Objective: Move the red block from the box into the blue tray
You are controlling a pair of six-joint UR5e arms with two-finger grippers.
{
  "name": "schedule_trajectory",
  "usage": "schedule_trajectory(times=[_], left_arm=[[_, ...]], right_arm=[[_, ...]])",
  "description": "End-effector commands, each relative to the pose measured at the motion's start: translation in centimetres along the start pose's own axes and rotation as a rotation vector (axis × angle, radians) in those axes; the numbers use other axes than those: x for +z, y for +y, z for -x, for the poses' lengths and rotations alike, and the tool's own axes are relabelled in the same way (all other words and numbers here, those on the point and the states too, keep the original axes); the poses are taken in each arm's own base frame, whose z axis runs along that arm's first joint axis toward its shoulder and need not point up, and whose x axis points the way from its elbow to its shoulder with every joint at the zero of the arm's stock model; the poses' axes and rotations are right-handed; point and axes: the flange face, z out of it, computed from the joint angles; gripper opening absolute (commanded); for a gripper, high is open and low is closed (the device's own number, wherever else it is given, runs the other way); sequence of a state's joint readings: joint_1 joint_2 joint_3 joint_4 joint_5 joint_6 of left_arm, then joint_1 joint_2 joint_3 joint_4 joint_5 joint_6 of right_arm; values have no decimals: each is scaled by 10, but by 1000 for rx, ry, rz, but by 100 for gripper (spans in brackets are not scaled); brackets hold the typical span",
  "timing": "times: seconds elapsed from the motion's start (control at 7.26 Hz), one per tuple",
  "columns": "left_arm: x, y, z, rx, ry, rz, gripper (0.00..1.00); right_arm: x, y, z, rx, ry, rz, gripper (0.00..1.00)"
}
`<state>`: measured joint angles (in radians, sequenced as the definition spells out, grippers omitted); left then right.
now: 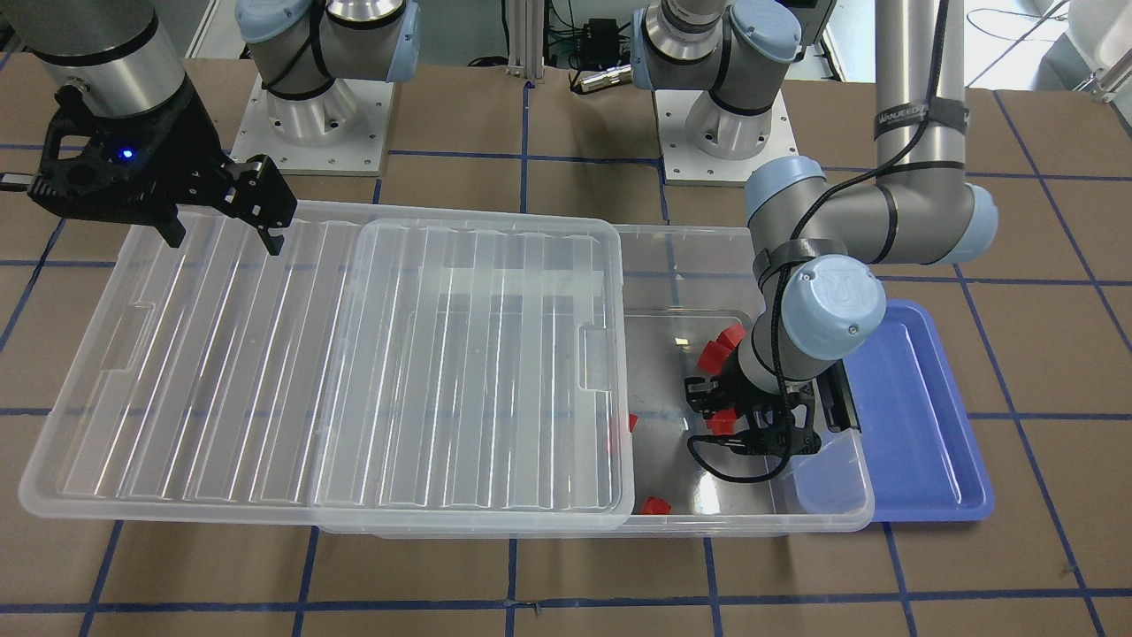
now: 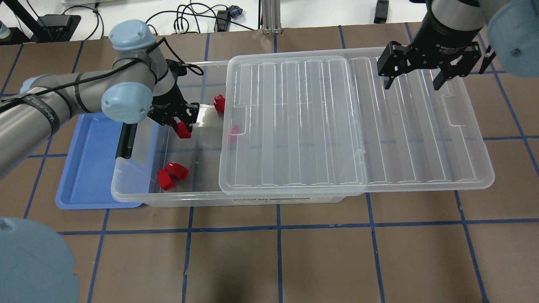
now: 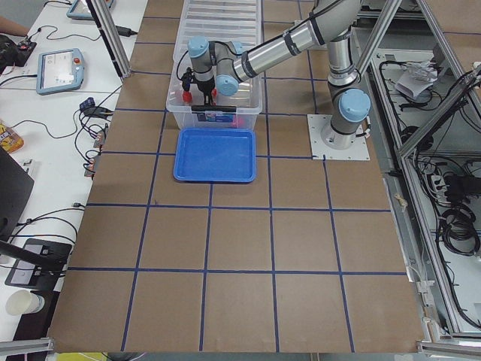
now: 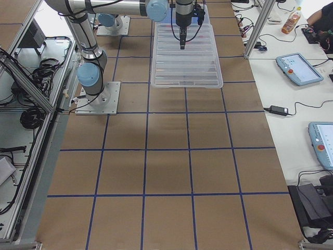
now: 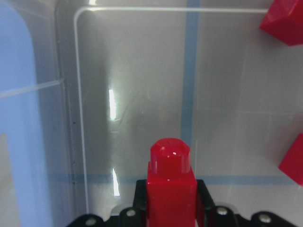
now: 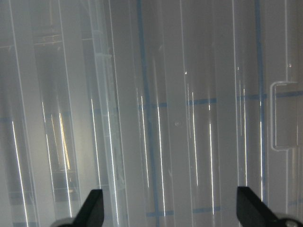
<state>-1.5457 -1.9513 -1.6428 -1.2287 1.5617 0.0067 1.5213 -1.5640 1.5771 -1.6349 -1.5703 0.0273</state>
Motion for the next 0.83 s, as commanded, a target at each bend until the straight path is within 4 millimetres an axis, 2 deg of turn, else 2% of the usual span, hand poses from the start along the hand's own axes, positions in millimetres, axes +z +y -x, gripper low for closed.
schedule_trajectory(times=[0.0, 0.14, 0.28, 0.41, 0.55, 0.69], left_arm=[[-92, 1, 3, -8, 5, 60, 12], [-120, 2, 15, 14, -21, 33, 12], [-125, 0, 63, 40, -75, 41, 12], [-129, 0, 103, 104, -74, 46, 12], [-131, 0, 135, 152, -74, 43, 12], [-117, 1, 190, 158, -55, 73, 12]], right_arm=[[0, 0, 0, -2, -1, -1, 100], [0, 0, 0, -2, -1, -1, 100], [0, 0, 0, -3, -1, -1, 100], [0, -1, 0, -2, -1, -1, 100], [1, -1, -1, -2, 1, 0, 100], [1, -1, -1, -2, 1, 0, 100]])
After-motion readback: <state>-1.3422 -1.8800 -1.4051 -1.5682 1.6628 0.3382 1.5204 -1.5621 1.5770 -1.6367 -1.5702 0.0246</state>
